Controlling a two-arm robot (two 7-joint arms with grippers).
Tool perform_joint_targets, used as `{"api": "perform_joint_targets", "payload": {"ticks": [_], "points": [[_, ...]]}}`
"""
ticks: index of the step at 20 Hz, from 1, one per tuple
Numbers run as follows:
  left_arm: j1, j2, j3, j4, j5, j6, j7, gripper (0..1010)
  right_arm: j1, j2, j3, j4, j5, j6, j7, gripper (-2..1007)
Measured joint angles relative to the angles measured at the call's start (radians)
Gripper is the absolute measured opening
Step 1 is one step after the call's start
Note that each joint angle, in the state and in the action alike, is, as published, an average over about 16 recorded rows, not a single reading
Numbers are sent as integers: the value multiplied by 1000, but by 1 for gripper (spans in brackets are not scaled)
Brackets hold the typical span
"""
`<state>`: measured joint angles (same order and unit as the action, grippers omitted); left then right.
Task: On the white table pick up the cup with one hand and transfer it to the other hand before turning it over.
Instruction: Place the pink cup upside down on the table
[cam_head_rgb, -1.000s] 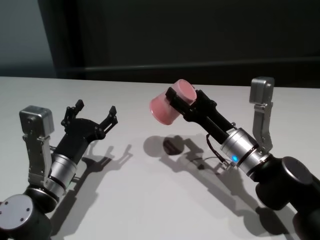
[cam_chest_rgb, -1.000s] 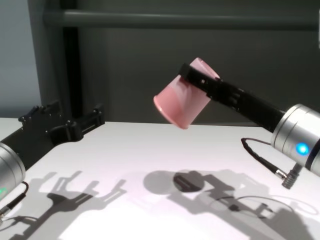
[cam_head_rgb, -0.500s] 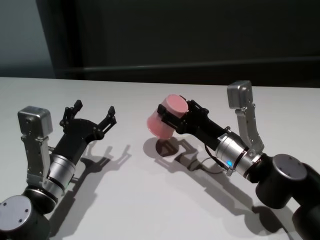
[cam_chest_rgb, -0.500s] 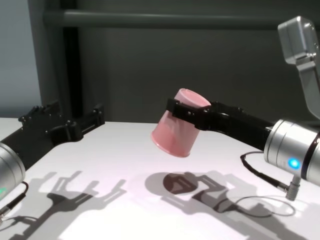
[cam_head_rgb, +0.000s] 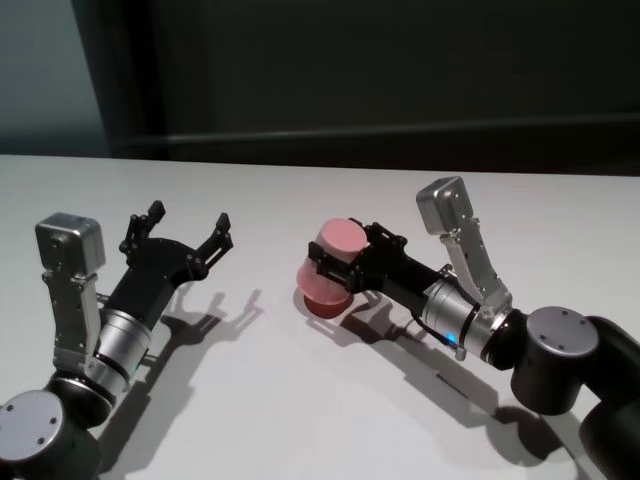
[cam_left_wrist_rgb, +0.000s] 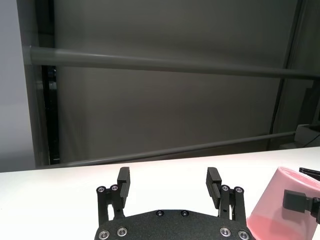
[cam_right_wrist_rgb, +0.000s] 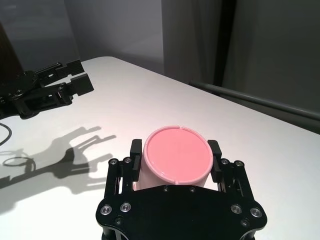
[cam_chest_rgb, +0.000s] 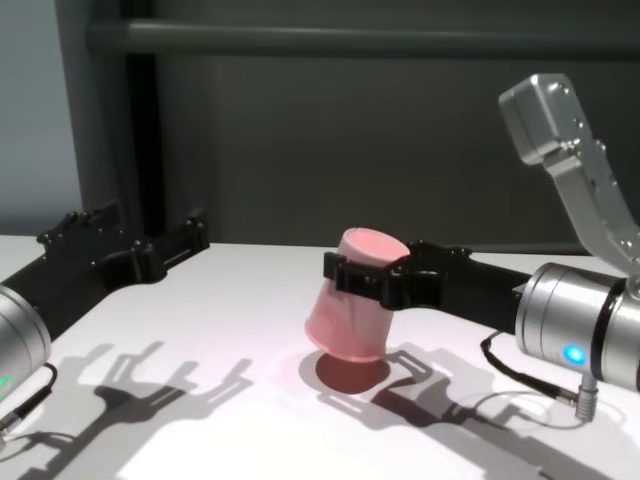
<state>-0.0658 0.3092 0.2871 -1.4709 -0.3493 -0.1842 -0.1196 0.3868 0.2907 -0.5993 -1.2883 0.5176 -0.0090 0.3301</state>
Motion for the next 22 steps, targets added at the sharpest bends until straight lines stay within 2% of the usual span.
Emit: {"api": "perform_joint_targets", "payload": {"ticks": [6, 11, 16, 22], "points": [[0, 0, 0, 0, 0, 0, 0, 1001, 20, 0, -28, 16, -63, 25, 0, 761], [0, 0, 0, 0, 0, 0, 0, 1001, 32, -6, -44, 27, -101, 35, 6, 761], [0, 0, 0, 0, 0, 0, 0, 1001, 39, -15, -50, 36, -126, 38, 14, 761], [0, 0, 0, 0, 0, 0, 0, 1001, 39, -27, -46, 47, -140, 39, 24, 762]]}}
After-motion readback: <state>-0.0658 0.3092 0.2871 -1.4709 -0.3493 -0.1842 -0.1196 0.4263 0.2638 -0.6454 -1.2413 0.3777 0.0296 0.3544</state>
